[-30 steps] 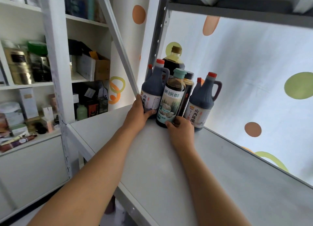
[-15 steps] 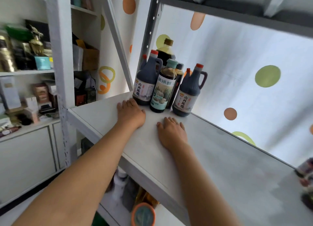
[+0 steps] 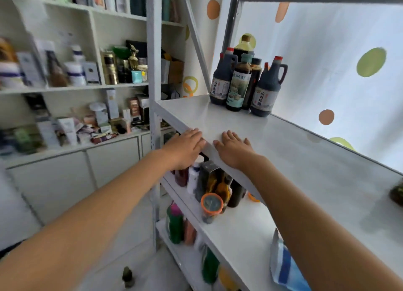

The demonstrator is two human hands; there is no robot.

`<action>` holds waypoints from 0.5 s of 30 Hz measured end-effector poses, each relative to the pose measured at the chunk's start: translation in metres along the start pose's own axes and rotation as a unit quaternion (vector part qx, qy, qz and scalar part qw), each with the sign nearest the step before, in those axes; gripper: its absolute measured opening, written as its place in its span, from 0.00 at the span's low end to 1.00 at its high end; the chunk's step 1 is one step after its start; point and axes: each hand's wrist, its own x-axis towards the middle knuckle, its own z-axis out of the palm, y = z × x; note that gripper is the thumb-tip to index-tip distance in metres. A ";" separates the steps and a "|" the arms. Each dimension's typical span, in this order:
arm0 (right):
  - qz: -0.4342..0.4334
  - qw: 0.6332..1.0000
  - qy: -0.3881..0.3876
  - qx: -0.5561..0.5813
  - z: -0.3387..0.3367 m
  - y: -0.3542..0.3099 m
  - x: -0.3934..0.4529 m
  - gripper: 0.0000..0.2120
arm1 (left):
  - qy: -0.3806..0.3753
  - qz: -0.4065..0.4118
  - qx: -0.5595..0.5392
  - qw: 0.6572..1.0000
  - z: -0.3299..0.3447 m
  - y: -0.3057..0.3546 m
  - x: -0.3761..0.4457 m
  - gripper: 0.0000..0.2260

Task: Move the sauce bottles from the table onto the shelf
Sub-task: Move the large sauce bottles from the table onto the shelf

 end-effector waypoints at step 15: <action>-0.353 0.933 0.009 0.064 0.115 -0.118 -0.211 0.28 | 0.072 -0.306 -0.029 0.949 0.057 0.034 -0.303 0.25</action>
